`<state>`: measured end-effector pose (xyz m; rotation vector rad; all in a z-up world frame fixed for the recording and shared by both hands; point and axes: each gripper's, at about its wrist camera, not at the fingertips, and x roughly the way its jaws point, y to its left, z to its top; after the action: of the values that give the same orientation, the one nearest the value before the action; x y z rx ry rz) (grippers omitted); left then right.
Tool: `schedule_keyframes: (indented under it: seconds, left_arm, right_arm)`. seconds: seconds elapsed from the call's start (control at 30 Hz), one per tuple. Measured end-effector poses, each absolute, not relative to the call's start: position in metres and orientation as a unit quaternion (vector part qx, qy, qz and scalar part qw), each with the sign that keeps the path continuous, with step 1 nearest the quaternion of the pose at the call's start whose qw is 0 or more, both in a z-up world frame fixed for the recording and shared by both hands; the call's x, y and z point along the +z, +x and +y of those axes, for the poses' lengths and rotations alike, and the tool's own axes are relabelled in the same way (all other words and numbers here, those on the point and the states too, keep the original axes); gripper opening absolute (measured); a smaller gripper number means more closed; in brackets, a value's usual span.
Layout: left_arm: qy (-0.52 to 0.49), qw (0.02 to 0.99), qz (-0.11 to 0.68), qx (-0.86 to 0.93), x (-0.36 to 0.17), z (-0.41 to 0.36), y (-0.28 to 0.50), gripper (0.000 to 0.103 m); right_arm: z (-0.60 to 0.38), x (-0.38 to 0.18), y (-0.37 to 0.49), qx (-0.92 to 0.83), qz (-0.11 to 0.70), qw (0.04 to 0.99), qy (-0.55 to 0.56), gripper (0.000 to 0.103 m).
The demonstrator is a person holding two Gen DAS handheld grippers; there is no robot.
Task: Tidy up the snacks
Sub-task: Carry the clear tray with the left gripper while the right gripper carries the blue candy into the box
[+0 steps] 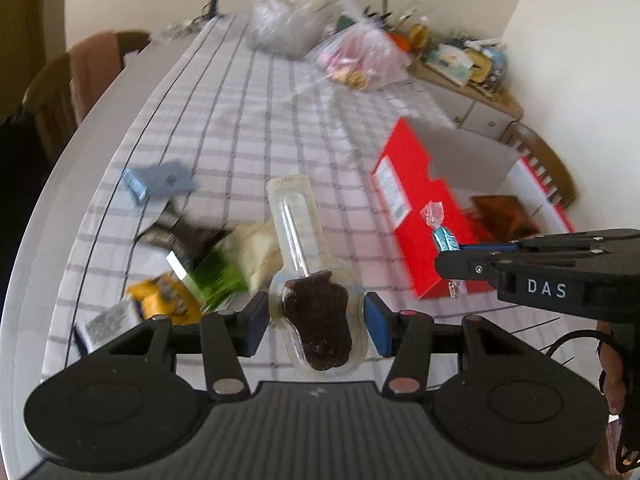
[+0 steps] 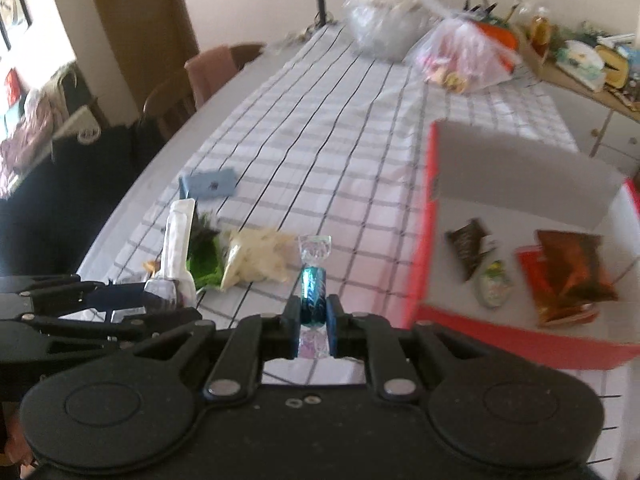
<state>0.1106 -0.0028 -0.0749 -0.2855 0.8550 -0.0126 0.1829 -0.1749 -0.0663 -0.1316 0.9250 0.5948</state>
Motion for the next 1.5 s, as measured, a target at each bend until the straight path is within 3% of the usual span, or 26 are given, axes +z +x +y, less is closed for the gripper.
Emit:
schedule_keyframes:
  seconds: [0.3, 0.7, 1.5]
  left_arm:
    - [-0.103, 0.914, 0.39, -0.053, -0.033, -0.064, 0.149, 0.051]
    - [-0.058, 0.912, 0.396, -0.095, -0.02, -0.15, 0.209, 0.051]
    - [-0.008, 0.87, 0.489, -0.055, -0.09, -0.199, 0.318, 0.051]
  right_arm:
    - [-0.24, -0.036, 0.198, 0.254, 0.404, 0.878, -0.041, 0.011]
    - [-0.326, -0.04, 0.239, 0.205, 0.404, 0.891, -0.022, 0.011]
    - [-0.366, -0.112, 0.303, 0.156, 0.474, 0.865, -0.047, 0.011]
